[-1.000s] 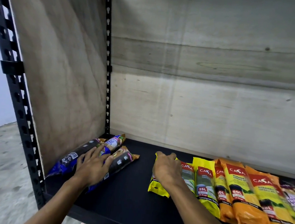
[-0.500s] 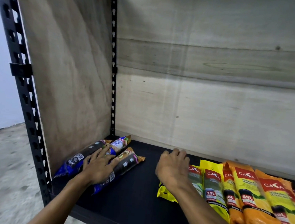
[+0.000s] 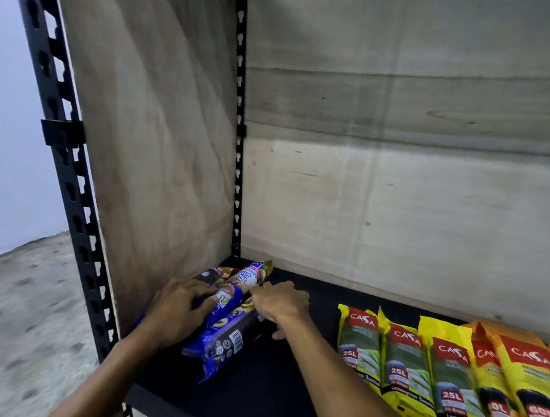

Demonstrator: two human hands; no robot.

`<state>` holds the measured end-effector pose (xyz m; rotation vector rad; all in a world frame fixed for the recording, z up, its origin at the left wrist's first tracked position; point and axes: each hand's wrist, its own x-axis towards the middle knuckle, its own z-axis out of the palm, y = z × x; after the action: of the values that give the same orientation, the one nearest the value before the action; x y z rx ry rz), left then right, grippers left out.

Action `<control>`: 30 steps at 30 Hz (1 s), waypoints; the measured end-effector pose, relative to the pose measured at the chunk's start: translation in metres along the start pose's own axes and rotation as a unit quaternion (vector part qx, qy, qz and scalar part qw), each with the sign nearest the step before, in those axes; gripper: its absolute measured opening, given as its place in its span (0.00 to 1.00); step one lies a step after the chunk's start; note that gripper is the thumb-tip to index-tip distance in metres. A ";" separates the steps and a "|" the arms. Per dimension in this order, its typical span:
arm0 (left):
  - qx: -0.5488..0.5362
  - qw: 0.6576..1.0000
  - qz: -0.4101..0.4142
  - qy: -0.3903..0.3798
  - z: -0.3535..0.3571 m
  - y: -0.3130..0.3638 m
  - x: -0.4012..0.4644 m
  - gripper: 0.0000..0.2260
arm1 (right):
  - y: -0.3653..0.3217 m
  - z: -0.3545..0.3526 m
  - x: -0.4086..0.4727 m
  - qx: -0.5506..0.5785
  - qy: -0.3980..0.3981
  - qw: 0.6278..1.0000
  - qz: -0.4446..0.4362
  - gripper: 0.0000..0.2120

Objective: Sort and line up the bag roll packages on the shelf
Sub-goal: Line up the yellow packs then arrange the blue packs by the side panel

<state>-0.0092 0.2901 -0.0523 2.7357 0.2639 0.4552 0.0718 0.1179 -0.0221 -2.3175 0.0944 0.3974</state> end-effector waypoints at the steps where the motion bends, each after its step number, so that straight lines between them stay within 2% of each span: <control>1: -0.010 1.000 0.000 -0.012 -0.001 -0.001 0.001 0.20 | -0.001 0.003 0.001 -0.004 -0.001 1.000 -0.002 0.37; 3: -0.026 0.999 0.008 -0.026 -0.003 -0.001 0.002 0.21 | -0.004 0.009 0.003 0.004 -0.001 1.000 -0.012 0.38; 7: -0.032 0.999 0.022 -0.034 -0.003 -0.007 0.006 0.17 | -0.005 0.008 0.003 0.067 -0.002 0.998 -0.005 0.39; 11: -0.041 0.998 -0.012 -0.052 0.005 -0.015 0.005 0.28 | 0.002 -0.003 0.004 0.108 0.015 0.994 -0.010 0.38; 16: -0.038 0.998 -0.042 -0.040 0.014 -0.023 0.008 0.30 | 0.004 -0.028 0.001 0.146 0.017 0.986 -0.076 0.32; 19: -0.033 0.997 -0.049 -0.052 0.015 -0.018 0.007 0.28 | 0.002 -0.051 -0.012 0.174 0.039 0.978 -0.108 0.29; 21: -0.033 0.996 -0.050 -0.060 0.016 -0.015 0.005 0.28 | 0.001 -0.063 -0.019 0.178 0.059 0.972 -0.141 0.34; 23: -0.036 0.996 -0.053 -0.064 0.016 -0.014 0.005 0.30 | 0.000 -0.071 -0.024 0.165 0.099 0.964 -0.184 0.42; 24: -0.036 0.995 -0.055 -0.069 0.016 -0.015 0.006 0.30 | -0.001 -0.074 -0.028 0.152 0.124 0.958 -0.207 0.43; 27: -0.035 0.994 -0.058 -0.082 0.015 -0.015 0.007 0.27 | 0.002 -0.077 -0.038 0.074 0.190 0.939 -0.276 0.37; 30: -0.031 0.994 -0.057 -0.086 0.016 -0.015 0.007 0.25 | 0.014 -0.070 -0.044 -0.026 0.222 0.915 -0.336 0.28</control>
<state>0.0006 0.3002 -0.0702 2.6608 0.3513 0.1910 0.0451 0.0562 0.0276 -2.2794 -0.4892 -0.4800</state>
